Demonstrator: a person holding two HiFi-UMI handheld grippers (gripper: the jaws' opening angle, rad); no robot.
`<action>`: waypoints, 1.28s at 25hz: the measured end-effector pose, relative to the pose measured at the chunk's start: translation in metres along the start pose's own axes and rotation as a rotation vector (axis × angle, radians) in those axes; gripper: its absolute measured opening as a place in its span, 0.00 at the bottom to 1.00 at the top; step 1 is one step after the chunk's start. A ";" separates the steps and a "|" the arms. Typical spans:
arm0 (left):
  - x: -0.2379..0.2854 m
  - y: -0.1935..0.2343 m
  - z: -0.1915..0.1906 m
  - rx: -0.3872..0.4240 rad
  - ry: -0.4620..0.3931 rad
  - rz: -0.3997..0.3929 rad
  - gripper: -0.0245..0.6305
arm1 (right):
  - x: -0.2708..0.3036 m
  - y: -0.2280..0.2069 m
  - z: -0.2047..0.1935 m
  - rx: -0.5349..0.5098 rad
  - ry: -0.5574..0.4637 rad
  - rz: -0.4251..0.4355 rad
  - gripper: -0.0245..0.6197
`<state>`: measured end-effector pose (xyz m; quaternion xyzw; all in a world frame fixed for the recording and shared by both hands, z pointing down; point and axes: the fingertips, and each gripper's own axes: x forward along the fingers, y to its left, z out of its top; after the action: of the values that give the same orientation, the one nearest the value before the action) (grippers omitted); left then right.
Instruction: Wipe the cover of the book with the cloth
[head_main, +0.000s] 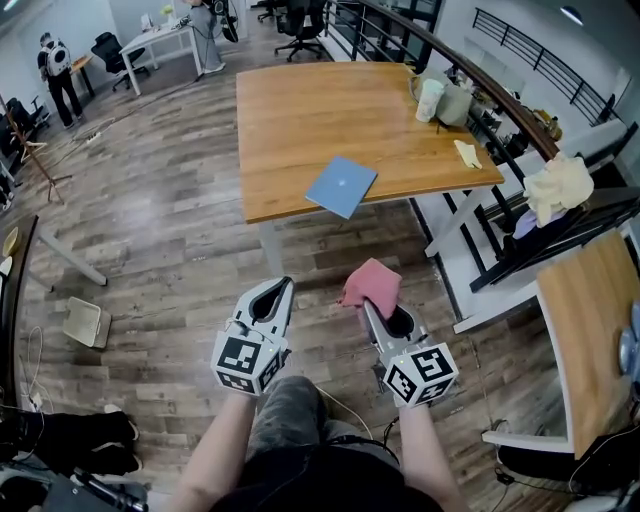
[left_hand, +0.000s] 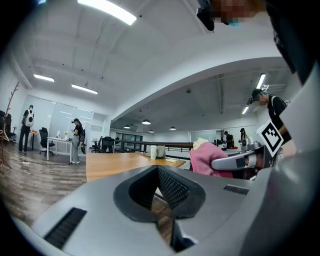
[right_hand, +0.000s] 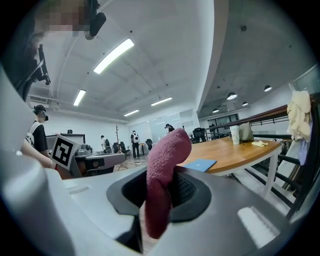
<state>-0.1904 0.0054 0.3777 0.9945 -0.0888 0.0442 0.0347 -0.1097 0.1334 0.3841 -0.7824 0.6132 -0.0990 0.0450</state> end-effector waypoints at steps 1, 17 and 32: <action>0.002 0.001 -0.003 0.002 0.007 -0.003 0.03 | 0.002 -0.001 -0.001 0.001 0.003 0.005 0.18; 0.098 0.028 -0.020 0.000 0.048 -0.049 0.03 | 0.063 -0.065 -0.013 0.029 0.073 0.001 0.18; 0.227 0.081 -0.027 -0.007 0.151 -0.148 0.03 | 0.183 -0.143 0.004 0.109 0.097 -0.008 0.18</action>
<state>0.0150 -0.1110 0.4308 0.9920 -0.0126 0.1160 0.0478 0.0687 -0.0086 0.4260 -0.7754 0.6053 -0.1702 0.0577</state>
